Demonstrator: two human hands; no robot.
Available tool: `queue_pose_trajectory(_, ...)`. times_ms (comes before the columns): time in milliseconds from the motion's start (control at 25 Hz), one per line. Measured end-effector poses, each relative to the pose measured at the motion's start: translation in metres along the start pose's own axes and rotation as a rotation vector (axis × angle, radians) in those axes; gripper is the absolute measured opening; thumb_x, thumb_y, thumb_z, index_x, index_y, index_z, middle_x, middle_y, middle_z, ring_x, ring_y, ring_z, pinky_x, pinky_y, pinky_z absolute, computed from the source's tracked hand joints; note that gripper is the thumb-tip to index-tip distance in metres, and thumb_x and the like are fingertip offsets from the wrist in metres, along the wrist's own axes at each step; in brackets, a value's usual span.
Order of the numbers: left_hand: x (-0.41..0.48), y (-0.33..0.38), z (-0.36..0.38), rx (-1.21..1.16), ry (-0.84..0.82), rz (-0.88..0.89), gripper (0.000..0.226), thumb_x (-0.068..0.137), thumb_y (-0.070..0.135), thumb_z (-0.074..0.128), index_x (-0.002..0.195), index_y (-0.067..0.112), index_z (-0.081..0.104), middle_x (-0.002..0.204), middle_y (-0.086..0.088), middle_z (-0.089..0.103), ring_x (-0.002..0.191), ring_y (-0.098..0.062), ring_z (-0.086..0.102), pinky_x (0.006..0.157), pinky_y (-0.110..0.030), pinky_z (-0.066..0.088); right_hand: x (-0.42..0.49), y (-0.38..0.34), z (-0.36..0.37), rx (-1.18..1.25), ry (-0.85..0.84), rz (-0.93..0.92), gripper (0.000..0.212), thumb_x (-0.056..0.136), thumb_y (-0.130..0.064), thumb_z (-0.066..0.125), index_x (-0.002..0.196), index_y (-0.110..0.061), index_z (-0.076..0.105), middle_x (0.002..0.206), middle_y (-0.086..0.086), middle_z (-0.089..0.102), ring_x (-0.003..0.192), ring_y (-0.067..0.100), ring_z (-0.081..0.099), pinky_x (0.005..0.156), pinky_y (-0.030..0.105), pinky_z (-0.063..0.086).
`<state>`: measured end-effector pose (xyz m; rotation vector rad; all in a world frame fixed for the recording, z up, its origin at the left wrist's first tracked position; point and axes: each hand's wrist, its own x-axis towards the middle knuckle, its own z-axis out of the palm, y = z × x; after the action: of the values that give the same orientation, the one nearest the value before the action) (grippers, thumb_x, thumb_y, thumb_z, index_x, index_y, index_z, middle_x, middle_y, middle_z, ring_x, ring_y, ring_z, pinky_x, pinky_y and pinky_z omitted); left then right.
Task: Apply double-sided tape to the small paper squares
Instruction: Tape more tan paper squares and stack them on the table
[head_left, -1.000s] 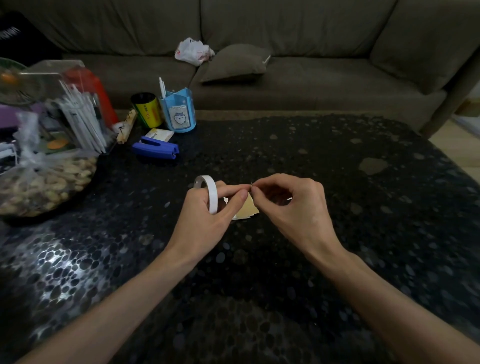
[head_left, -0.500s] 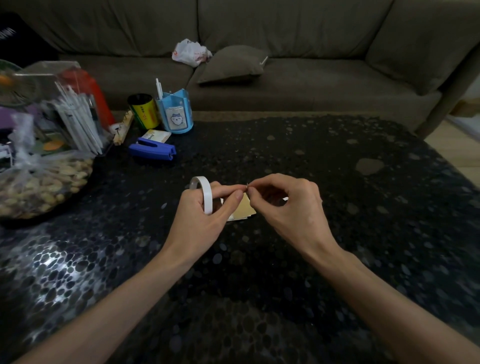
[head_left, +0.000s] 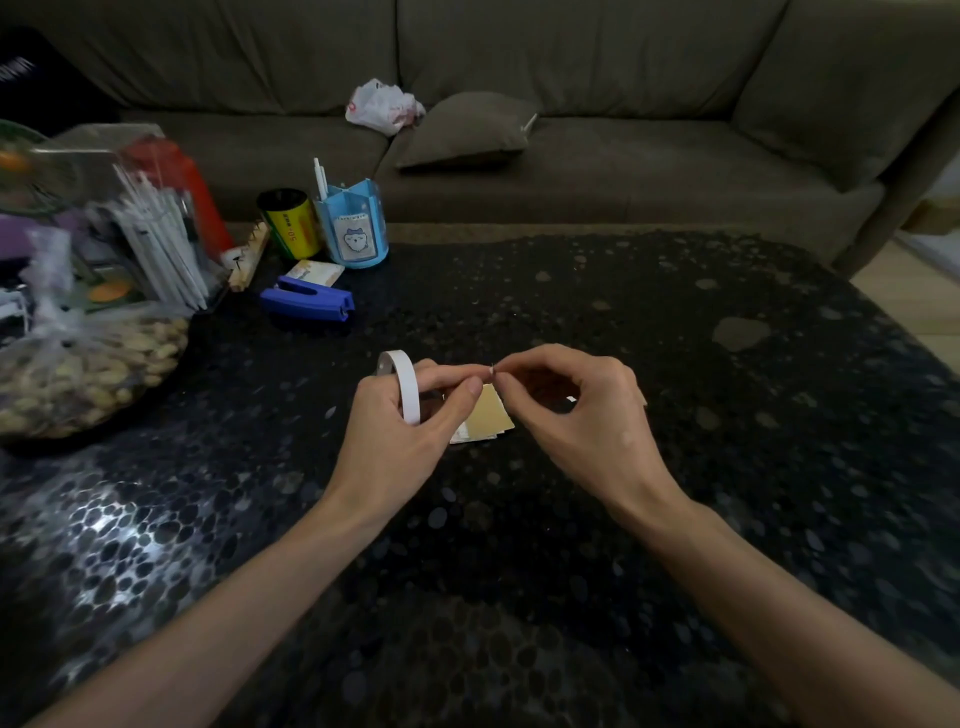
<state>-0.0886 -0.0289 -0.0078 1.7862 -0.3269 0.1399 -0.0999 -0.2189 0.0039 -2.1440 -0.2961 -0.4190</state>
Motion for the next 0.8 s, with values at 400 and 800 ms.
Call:
queue_pose_trajectory(400, -0.0005, 0.0006, -0.0001, -0.004, -0.003, 0.011, 0.020, 0.095, 0.017, 0.070, 0.112, 0.018, 0.079, 0.091, 0.006, 0.076, 0.090, -0.014, 0.072, 0.075, -0.025, 0.058, 0.0006, 0.0002, -0.0001, 0.011, 0.006, -0.007, 0.012, 0.094, -0.023, 0.077, 0.107, -0.023, 0.079, 0.092, -0.015, 0.074, 0.090, 0.001, 0.071, 0.080, 0.017, 0.057)
queue_pose_trajectory(800, 0.0003, 0.0019, -0.0015, 0.028, 0.125, -0.018, 0.010, 0.090, 0.018, 0.077, 0.100, 0.019, 0.079, 0.076, -0.001, 0.071, 0.068, -0.012, 0.064, 0.063, -0.022, 0.054, -0.0014, -0.0026, 0.0011, 0.027, 0.003, -0.021, 0.010, 0.094, -0.020, 0.077, 0.104, -0.022, 0.078, 0.091, -0.015, 0.074, 0.090, 0.001, 0.071, 0.081, 0.017, 0.057)
